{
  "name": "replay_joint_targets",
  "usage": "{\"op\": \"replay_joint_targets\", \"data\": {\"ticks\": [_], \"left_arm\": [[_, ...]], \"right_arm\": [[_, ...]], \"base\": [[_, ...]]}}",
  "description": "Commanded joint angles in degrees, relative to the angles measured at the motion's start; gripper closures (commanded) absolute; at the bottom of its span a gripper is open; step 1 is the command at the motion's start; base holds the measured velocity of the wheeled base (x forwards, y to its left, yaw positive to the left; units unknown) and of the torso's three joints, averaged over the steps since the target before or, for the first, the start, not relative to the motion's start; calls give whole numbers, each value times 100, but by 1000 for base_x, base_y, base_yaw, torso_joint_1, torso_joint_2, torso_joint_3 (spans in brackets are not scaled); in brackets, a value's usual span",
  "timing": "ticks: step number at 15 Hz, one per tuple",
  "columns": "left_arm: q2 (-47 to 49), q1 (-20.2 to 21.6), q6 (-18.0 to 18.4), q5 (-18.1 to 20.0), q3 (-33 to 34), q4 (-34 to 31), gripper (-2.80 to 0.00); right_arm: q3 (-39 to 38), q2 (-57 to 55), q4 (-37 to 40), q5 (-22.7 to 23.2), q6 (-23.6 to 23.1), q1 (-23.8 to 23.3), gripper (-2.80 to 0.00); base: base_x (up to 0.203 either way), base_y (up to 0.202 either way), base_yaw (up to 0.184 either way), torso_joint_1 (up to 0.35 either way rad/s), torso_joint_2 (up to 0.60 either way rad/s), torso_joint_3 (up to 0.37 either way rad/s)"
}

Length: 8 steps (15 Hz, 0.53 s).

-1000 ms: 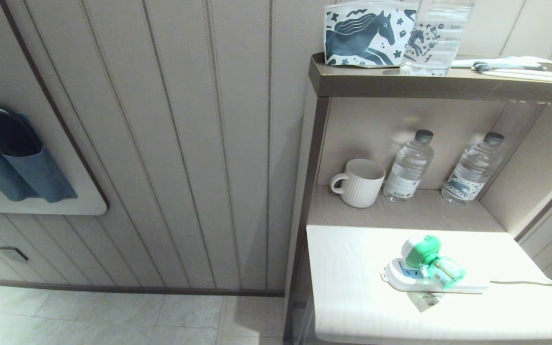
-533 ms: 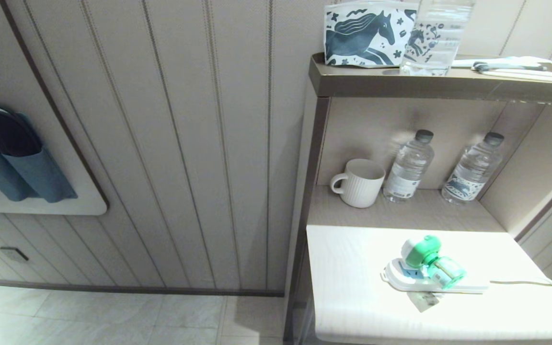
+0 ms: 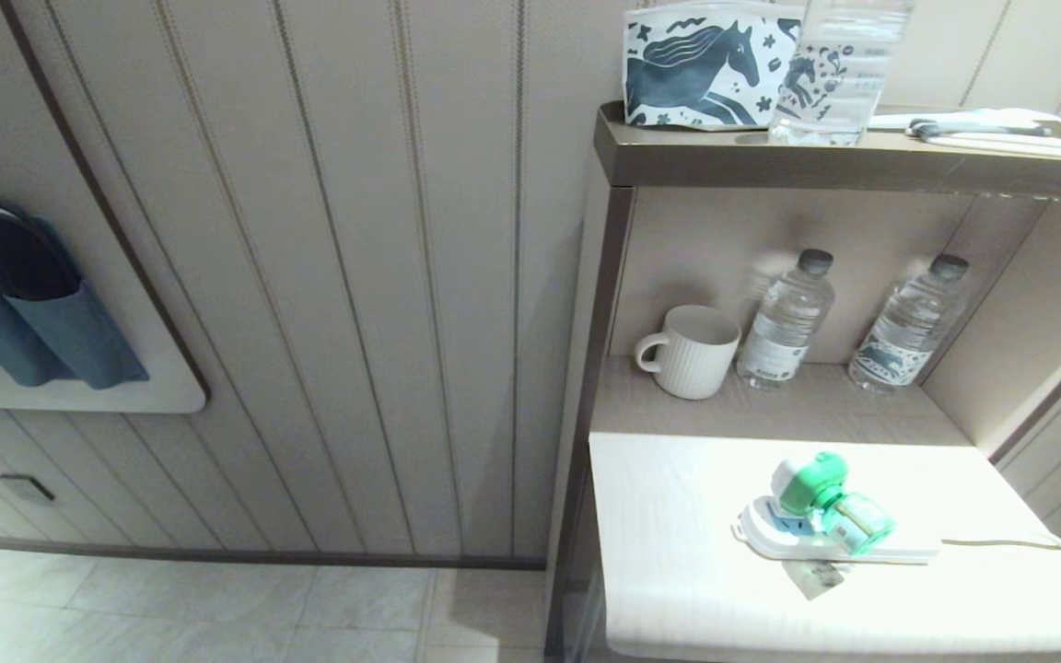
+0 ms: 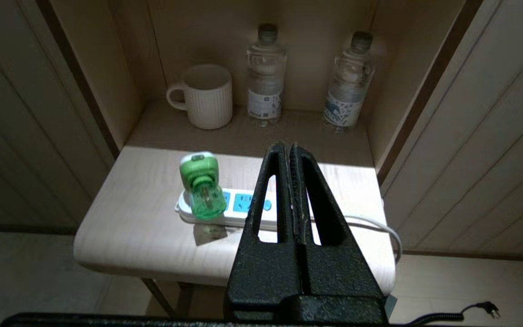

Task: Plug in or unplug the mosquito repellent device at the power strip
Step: Hold the socket with your left hand and unplug it with your right hand

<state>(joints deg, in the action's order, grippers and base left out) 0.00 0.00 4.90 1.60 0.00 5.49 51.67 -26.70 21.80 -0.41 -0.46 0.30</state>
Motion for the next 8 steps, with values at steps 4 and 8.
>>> {"op": "replay_joint_targets", "data": {"ticks": [4,8], "left_arm": [[0,0,2,4,0,11,0],[0,0,7,-1,0,5,0]], "right_arm": [[3393,-3212,2022,12,70,374,0],[4628,-4829,4586,15,111,1736,0]], "base": [[0,0,0,0,0,0],[0,0,0,0,0,0]]}}
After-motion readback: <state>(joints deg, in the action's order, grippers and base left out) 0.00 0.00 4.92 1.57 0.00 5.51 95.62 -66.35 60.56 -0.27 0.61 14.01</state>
